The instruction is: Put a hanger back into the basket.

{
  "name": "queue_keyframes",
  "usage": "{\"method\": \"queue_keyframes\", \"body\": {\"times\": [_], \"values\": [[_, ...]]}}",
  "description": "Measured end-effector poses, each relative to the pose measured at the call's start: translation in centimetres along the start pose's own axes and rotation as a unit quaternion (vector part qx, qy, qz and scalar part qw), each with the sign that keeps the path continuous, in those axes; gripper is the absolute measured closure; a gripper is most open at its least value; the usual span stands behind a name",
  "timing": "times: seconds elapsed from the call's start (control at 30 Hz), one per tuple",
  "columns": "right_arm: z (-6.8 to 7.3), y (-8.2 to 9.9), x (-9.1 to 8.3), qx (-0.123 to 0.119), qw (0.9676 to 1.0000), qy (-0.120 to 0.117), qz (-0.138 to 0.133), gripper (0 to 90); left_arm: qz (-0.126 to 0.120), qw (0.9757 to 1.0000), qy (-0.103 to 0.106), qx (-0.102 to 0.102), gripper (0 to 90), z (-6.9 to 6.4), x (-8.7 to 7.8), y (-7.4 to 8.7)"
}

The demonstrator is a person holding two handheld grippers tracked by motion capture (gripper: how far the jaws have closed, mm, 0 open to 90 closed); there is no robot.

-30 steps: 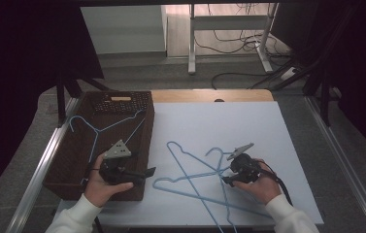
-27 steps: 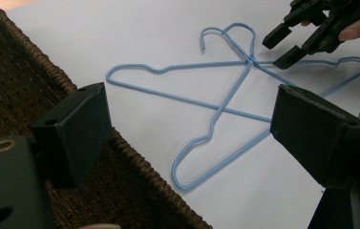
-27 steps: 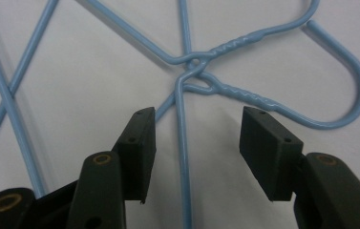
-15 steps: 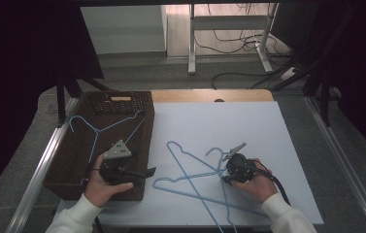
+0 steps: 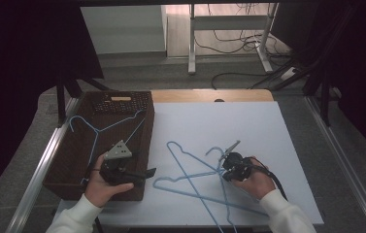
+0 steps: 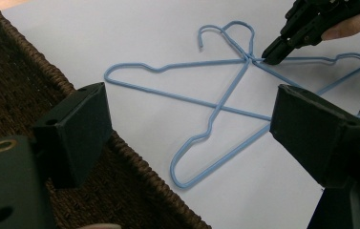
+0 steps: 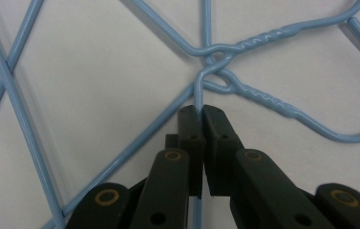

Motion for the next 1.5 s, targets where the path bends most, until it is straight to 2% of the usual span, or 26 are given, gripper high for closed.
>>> {"method": "queue_keyframes", "body": {"times": [0.13, 0.33, 0.47, 0.7, 0.93, 1.07, 1.2, 1.27, 1.37, 1.5], "values": [[0.0, 0.2, -0.2, -0.015, 0.9998, 0.0, -0.01, 87.3, 0.002, 1.0, -0.003, 0.004, 14.0, -0.1, 0.1, 0.0], [0.0, 0.2, -2.2, -0.027, 0.9978, 0.001, -0.061, 87.4, 0.004, 0.9999, 0.001, 0.012, 14.9, -0.7, 0.2, -0.4], [-0.1, 0.6, -3.3, -0.032, 0.9955, -0.008, -0.089, 87.4, 0.005, 0.9997, 0.012, 0.021, 16.4, -1.4, 0.5, -0.9], [0.1, 1.2, -4.2, -0.055, 0.9924, -0.01, -0.11, 87.5, 0.019, 0.9984, 0.03, 0.043, 18.4, -2.8, 1.9, -2.0], [0.4, 1.4, -5.3, -0.064, 0.9887, -0.021, -0.134, 87.4, 0.035, 0.9967, 0.049, 0.054, 19.5, -3.9, 3.4, -2.6], [0.4, 1.5, -5.4, -0.068, 0.9882, -0.022, -0.136, 87.4, 0.059, 0.994, 0.065, 0.066, 21.3, -4.5, 4.6, -2.6], [0.5, 1.5, -5.5, -0.07, 0.9876, -0.026, -0.138, 87.4, 0.082, 0.991, 0.085, 0.063, 23.0, -4.9, 6.1, -2.6], [0.5, 1.5, -5.5, -0.076, 0.987, -0.028, -0.139, 87.4, 0.095, 0.9895, 0.084, 0.069, 23.4, -5.2, 6.8, -2.6], [0.7, 1.5, -5.5, -0.076, 0.9867, -0.029, -0.14, 87.4, 0.1, 0.9883, 0.094, 0.067, 24.5, -5.7, 7.4, -3.0], [0.8, 1.6, -5.6, -0.083, 0.9859, -0.031, -0.142, 87.4, 0.116, 0.9856, 0.092, 0.081, 25.3, -6.3, 8.7, -3.2]]}}
Point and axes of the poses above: each handheld gripper's, and its own axes: x roughly forward along the jaws, y roughly out of its underside, z roughly to its left, the point moved 5 cm from there along x, roughly forward along the jaws, and after that the axes turned 1 degree about y, right-handed, at the moved point
